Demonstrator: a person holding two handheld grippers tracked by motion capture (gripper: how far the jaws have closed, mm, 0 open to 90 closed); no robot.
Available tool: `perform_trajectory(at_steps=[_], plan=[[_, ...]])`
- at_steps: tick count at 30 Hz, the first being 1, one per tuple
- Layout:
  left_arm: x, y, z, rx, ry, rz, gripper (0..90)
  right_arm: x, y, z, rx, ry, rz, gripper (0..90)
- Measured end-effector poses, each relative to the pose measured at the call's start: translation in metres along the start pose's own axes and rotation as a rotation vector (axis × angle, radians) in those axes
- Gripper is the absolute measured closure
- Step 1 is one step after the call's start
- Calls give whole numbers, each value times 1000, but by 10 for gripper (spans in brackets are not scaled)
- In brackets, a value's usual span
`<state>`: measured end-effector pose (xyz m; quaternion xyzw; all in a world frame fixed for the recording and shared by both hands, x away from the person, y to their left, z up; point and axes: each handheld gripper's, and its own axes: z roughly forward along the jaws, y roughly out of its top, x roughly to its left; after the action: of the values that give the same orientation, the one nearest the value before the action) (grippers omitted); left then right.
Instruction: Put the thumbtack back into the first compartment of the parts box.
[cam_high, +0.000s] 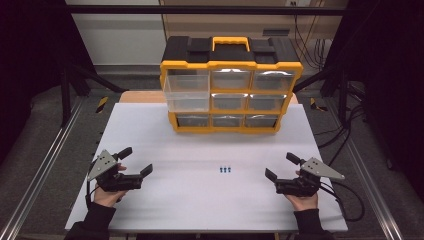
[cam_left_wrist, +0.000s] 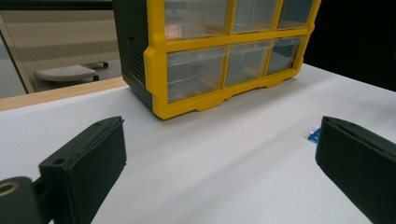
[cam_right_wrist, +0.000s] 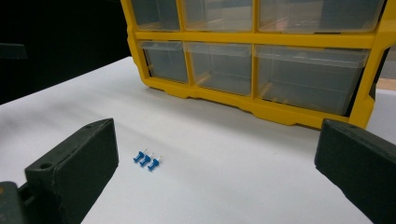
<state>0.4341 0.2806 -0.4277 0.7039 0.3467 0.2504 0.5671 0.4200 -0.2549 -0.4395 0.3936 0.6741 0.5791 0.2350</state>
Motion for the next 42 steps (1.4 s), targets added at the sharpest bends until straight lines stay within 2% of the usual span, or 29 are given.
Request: perform_trajectory(at_steps=[9,10,13,14,18,25,29,36,38,39,42], plan=[[-5,6,3,3,-9,8,16,-1,-1,0,-3,-3,-9,4],[-7,9,4,1,-16,8,17,-2,-1,0,-2,-2,-24,5],[-10,12,6,3,-21,15,17,-2,-1,1,-3,-3,-25,5],[-11,14,7,1,-24,17,17,0,-1,1,1,-2,1,5],[-17,19,13,11,-31,17,18,-1,-1,2,2,-5,-14,5],[-32,29,33,28,-58,24,18,-2,-2,2,1,-8,-34,5],[-38,32,41,43,-66,42,18,-2,-2,2,2,-8,-37,5],[-53,38,64,63,-89,47,18,-2,-2,2,3,-8,-39,5],[-57,39,69,70,-95,49,18,0,-2,1,7,-7,-21,5],[-60,39,73,72,-100,51,18,-1,-2,2,2,-8,-37,5],[-67,41,80,83,-111,62,18,-1,-2,1,2,-8,-35,5]])
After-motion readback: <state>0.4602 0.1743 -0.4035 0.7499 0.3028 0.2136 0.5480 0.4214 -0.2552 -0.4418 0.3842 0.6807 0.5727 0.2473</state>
